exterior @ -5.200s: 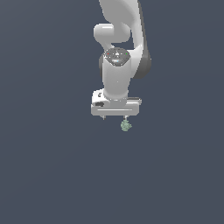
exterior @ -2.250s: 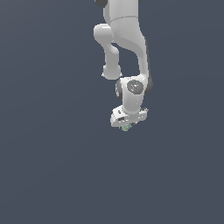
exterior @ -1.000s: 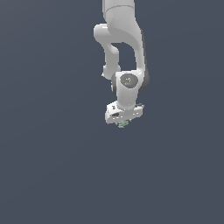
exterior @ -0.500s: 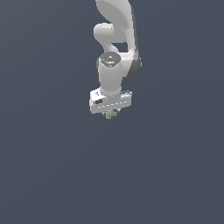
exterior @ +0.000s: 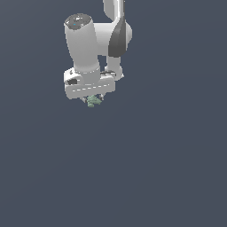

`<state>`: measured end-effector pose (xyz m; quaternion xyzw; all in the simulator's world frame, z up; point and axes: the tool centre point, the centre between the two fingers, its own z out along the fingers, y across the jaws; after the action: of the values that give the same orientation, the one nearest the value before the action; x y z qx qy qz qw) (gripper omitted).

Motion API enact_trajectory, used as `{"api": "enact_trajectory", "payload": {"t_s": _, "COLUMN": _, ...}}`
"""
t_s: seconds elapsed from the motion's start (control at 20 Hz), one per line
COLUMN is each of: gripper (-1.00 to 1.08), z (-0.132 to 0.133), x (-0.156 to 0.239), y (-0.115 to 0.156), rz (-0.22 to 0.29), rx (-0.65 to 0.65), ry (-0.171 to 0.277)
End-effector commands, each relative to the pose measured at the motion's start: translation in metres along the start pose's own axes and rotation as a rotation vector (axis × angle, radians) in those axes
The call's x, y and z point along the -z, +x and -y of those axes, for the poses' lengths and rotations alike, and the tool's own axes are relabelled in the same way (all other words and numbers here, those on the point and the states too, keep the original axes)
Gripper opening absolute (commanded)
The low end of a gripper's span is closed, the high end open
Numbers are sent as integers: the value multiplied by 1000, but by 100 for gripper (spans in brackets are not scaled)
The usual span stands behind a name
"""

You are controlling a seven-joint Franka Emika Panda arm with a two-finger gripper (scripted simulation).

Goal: Pick up the object and move it to a goal position.

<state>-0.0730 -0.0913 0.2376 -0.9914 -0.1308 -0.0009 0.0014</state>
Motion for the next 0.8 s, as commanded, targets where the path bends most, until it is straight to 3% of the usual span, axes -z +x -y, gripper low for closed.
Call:
{"api": "enact_trajectory", "payload": {"t_s": 0.0, "gripper": -100, "z": -20, "x": 25, "y": -8, "rz": 0, "rx": 1, "ry": 1}}
{"api": "enact_trajectory", "payload": {"t_s": 0.4, "gripper": -100, "z": -78, "x": 93, "y": -26, "rz": 1, "rx": 0, "ry": -1}}
{"api": "enact_trajectory", "payload": {"t_s": 0.75, "gripper": -100, "z": -108, "x": 127, "y": -34, "rz": 2, "rx": 0, "ry": -2}}
